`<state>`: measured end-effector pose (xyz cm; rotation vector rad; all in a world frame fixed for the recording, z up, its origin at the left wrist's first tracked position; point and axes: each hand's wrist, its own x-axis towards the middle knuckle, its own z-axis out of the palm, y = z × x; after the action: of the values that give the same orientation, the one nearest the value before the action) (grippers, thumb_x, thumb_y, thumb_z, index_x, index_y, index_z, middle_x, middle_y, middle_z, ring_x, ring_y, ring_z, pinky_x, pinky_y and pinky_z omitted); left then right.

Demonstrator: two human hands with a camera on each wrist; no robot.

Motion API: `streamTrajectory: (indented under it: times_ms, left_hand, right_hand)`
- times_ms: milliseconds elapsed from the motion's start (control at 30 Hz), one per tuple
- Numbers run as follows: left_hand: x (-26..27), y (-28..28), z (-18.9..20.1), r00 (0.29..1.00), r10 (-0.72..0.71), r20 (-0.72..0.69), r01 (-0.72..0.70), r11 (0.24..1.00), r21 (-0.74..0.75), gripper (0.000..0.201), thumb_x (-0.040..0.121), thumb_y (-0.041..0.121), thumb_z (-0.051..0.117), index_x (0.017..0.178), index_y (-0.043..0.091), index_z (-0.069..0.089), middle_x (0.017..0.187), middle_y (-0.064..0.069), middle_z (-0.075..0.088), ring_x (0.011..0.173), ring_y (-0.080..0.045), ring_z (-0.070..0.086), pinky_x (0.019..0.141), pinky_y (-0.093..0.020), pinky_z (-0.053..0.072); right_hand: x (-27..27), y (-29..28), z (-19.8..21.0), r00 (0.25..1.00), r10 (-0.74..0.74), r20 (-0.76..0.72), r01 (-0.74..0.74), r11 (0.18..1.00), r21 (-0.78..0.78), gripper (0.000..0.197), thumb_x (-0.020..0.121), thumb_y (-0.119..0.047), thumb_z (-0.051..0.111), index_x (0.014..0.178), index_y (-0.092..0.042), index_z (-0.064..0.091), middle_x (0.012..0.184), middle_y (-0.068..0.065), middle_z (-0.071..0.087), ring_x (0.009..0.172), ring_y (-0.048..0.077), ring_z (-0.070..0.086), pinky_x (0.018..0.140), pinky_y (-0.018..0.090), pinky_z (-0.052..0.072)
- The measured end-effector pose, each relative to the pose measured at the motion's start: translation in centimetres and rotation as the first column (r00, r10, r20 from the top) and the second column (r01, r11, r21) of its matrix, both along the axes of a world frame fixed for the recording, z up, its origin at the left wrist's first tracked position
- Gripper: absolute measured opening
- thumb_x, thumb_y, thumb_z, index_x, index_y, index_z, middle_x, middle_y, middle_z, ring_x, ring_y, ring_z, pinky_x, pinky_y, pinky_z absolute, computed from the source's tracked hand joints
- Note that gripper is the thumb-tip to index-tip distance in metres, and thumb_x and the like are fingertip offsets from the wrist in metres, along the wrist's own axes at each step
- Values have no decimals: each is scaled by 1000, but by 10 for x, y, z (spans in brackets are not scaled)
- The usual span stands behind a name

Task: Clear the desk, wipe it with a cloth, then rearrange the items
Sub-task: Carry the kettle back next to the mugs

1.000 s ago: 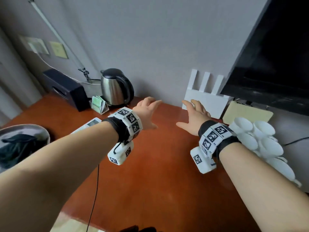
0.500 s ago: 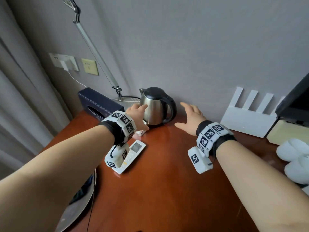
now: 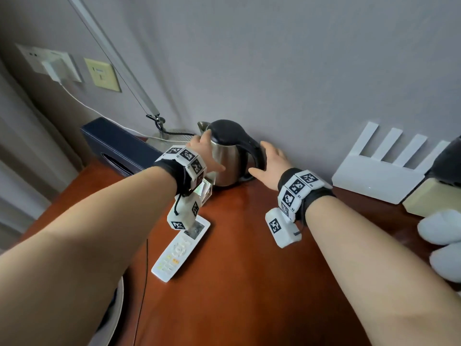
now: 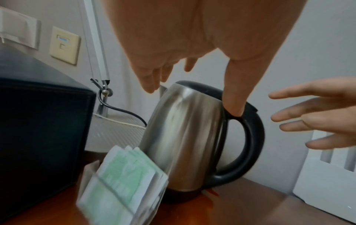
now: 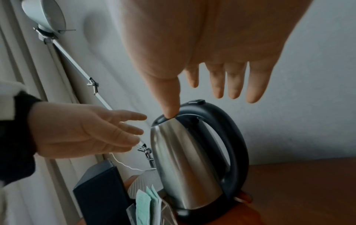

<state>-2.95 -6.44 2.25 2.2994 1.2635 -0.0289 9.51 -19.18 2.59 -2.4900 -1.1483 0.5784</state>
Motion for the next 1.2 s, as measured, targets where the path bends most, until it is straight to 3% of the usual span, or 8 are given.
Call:
streamTrajectory:
  times_ms: [167, 300, 533, 767, 833, 967, 1100, 1200]
  left_hand:
    - [23, 34, 1, 996, 54, 64, -48, 994, -103, 96, 68, 26, 78, 144, 23, 21, 138, -11, 43, 129, -33, 43, 107, -47, 38]
    - [35, 52, -6, 994, 59, 90, -42, 983, -179, 107, 73, 19, 78, 150, 16, 5, 145, -11, 39, 134, -29, 39, 110, -38, 34]
    - [42, 73, -22, 988, 97, 122, -47, 933, -356, 116, 70, 27, 81, 151, 25, -3, 149, -7, 34, 137, -28, 34, 114, -36, 27]
    - [45, 71, -25, 949, 133, 285, 3, 902, -431, 103, 71, 23, 80, 149, 20, 12, 138, -4, 42, 128, -22, 44, 97, -25, 36]
    - [46, 65, -24, 936, 136, 324, 26, 893, -449, 107, 65, 24, 84, 148, 18, 16, 138, -3, 43, 128, -21, 44, 99, -25, 38]
    - [48, 45, -15, 932, 74, 355, 79, 915, -397, 135, 25, 52, 78, 145, 22, 21, 136, -5, 44, 124, -22, 47, 104, -40, 44]
    - [53, 29, -3, 920, -39, 390, 176, 930, -323, 137, 22, 57, 76, 143, 22, 24, 138, -6, 43, 128, -24, 44, 106, -45, 41]
    - [57, 8, 14, 917, -131, 376, 239, 937, -255, 139, 21, 61, 73, 144, 21, 21, 141, -7, 40, 131, -24, 41, 108, -45, 39]
  right_hand:
    - [18, 32, -4, 997, 34, -64, -32, 999, 20, 80, 88, -31, 61, 150, -23, 10, 152, 12, 25, 138, 29, 32, 113, 39, 30]
    - [32, 49, -14, 993, 63, -97, -62, 998, 9, 82, 88, -30, 61, 150, -23, 8, 153, 12, 25, 136, 29, 36, 111, 39, 33]
    - [42, 61, -35, 981, 46, -189, -28, 995, 96, 79, 88, -26, 62, 150, -21, 12, 152, 6, 30, 137, 24, 35, 110, 34, 30]
    - [46, 57, -41, 982, 62, -178, -29, 983, 183, 51, 92, -8, 51, 140, -17, 35, 129, 8, 55, 115, 27, 53, 85, 23, 38]
    - [49, 50, -41, 982, 54, -179, -17, 980, 198, 50, 90, -5, 49, 138, -17, 38, 125, 8, 57, 111, 26, 55, 82, 22, 38]
    - [56, 28, -32, 985, 42, -168, 0, 969, 245, 49, 89, -4, 51, 135, -16, 42, 122, 3, 58, 109, 20, 54, 79, 15, 34]
    - [67, 0, -14, 989, 9, -147, 34, 958, 286, 49, 87, -3, 52, 133, -18, 45, 109, -9, 54, 99, 9, 50, 74, 10, 32]
    - [73, -26, 0, 991, -14, -134, 54, 951, 304, 47, 87, -4, 53, 131, -20, 47, 106, -9, 55, 102, 14, 55, 81, 16, 35]
